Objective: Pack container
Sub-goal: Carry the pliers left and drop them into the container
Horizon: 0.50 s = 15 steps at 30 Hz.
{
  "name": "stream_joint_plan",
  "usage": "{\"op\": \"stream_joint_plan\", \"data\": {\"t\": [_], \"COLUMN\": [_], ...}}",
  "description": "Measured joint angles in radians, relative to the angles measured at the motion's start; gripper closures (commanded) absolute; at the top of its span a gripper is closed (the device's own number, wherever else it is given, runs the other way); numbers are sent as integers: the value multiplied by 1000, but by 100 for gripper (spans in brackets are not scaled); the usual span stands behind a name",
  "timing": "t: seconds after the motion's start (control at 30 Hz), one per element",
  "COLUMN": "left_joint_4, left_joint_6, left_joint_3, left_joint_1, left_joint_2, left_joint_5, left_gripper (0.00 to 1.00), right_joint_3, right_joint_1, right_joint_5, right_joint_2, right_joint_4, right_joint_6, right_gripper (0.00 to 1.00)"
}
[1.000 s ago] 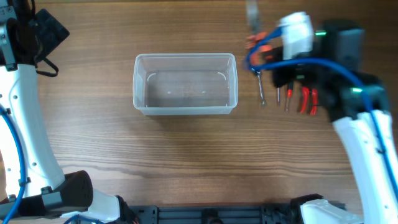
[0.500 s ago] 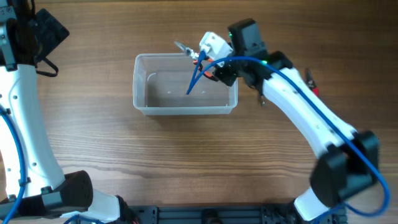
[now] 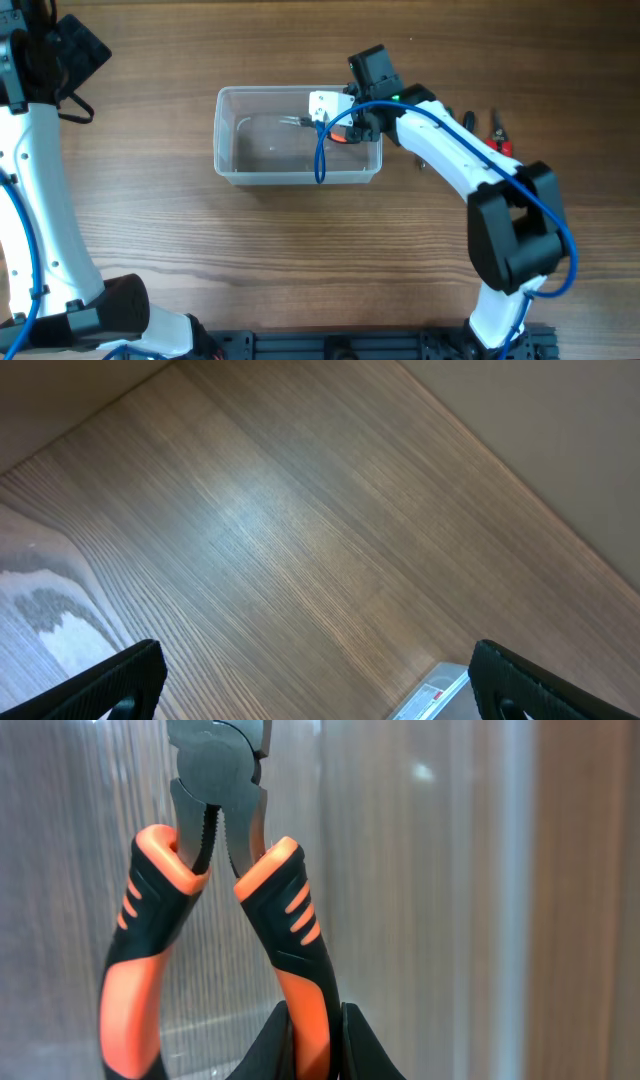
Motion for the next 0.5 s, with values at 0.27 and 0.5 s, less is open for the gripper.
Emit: {"op": "stream_joint_plan", "data": {"t": [0.27,0.5], "left_joint_4": [0,0], "left_joint_6": [0,0], "left_joint_3": [0,0], "left_joint_1": [0,0], "left_joint_2": [0,0], "left_joint_5": [0,0], "left_gripper": [0,0], "right_joint_3": [0,0], "right_joint_1": [-5,-5], "right_joint_5": [46,99], "right_joint_2": [52,52], "right_joint_4": [47,94], "right_joint_6": [-36,-31], "right_gripper": [96,46]}}
